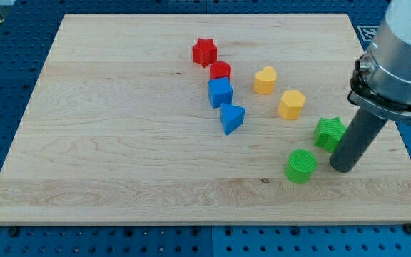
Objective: Slide green star towards center bottom
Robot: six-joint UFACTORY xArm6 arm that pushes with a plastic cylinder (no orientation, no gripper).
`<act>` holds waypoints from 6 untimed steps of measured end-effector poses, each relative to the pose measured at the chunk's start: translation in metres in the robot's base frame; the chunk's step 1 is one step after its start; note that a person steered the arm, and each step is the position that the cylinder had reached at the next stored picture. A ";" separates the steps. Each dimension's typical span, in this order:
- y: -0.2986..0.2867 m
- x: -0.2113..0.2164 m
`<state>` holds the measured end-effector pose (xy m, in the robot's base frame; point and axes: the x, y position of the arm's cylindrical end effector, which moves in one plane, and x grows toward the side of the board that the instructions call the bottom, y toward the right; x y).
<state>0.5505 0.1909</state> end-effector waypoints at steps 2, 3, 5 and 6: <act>-0.048 0.007; -0.086 0.010; -0.136 0.016; -0.159 0.017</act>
